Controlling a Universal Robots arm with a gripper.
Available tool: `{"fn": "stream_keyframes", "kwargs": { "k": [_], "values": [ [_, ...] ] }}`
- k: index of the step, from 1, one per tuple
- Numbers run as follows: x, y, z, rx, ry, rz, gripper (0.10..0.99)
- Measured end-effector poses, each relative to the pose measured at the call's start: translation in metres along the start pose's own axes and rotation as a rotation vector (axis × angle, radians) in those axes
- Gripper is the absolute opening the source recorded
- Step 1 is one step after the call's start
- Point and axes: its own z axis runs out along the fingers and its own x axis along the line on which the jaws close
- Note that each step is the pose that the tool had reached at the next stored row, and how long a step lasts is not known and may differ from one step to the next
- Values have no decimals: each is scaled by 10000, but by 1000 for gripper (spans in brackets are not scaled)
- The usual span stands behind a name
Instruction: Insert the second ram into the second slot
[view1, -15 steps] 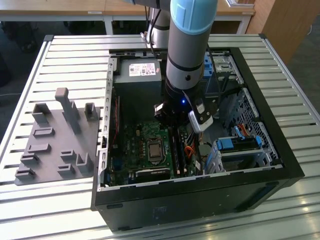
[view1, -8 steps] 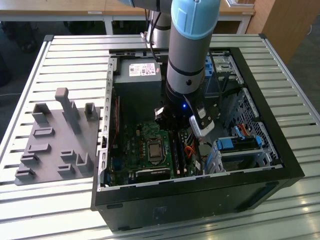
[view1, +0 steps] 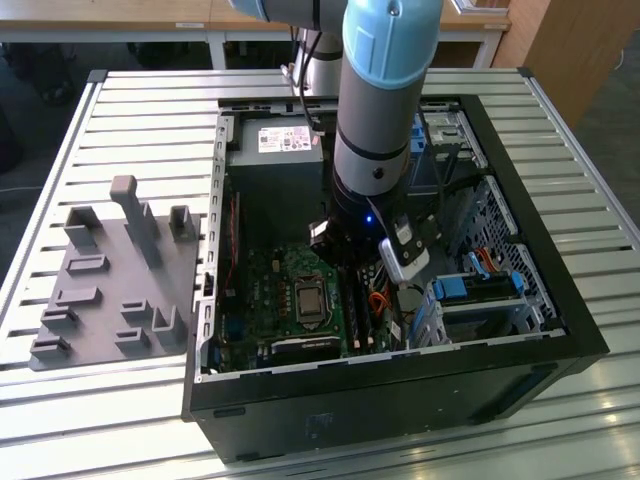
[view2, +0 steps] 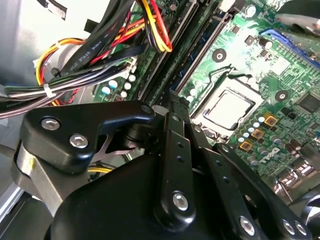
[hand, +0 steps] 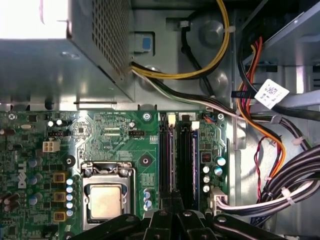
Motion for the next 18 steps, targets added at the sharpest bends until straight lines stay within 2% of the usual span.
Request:
{"fn": "stream_keyframes", "kwargs": {
  "k": [7,8,11,18],
  "values": [
    [0,-1,60,10,3,0,106],
    [0,0,51,15,5,0,106],
    [-1,6,0,-54,-10,1,106],
    [-1,6,-142,-38,-1,1,106]
  ]
}}
